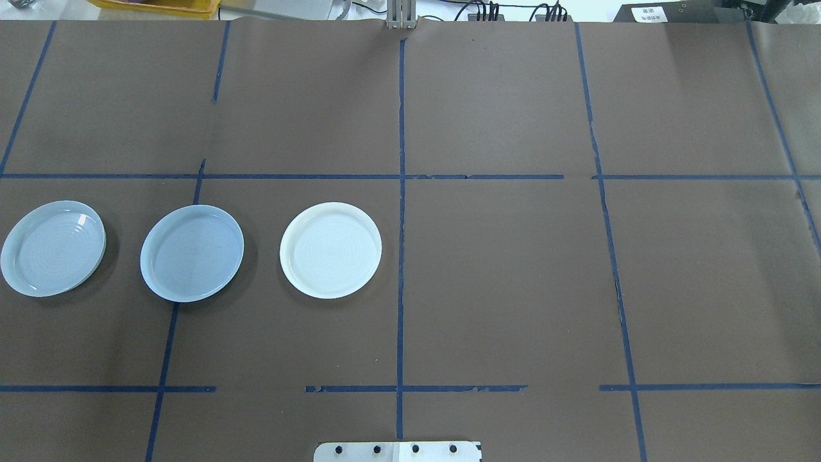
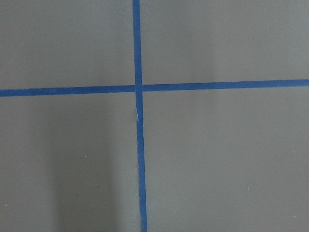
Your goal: Stack plate in center
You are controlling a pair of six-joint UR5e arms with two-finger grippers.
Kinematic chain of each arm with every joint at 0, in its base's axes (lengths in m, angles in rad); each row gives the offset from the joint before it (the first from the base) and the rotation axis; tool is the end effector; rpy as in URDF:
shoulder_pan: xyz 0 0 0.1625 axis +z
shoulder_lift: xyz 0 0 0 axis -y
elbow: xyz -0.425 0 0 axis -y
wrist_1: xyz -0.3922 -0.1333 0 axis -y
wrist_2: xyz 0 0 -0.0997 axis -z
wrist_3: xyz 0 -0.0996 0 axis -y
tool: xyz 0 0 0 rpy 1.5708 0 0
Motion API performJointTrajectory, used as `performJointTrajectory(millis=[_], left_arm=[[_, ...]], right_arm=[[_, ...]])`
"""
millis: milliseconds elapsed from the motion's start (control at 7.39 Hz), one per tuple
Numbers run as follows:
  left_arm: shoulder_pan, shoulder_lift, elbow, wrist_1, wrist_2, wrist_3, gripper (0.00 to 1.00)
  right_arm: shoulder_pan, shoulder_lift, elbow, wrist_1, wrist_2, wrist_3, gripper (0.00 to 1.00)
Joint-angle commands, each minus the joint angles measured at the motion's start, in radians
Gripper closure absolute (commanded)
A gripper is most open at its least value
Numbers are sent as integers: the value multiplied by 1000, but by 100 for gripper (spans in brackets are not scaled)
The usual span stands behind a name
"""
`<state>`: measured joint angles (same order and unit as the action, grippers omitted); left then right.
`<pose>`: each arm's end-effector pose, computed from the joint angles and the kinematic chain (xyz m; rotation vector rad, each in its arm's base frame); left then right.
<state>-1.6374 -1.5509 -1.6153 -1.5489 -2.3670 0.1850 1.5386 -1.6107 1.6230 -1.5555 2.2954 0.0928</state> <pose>-0.0942 -0.4783 0.6472 0.1025 0.7900 0.1131 0.0519 -0.4789 0.6541 -0.0189 -0.7249 0.0479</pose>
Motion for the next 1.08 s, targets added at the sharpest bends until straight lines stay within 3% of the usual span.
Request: performJointTrajectory(millis=[0, 541, 812, 947], left_arm=[[1, 0, -1, -2, 5, 1, 0], [25, -11, -8, -43, -1, -9, 0], [80, 1, -6, -118, -1, -68, 0], [93, 44, -11, -213, -1, -170, 0]], right_arm=[[0, 0, 0, 0, 1, 1, 0], [0, 0, 0, 0, -1, 1, 0], [0, 0, 0, 0, -1, 1, 0], [0, 0, 0, 0, -1, -1, 0]])
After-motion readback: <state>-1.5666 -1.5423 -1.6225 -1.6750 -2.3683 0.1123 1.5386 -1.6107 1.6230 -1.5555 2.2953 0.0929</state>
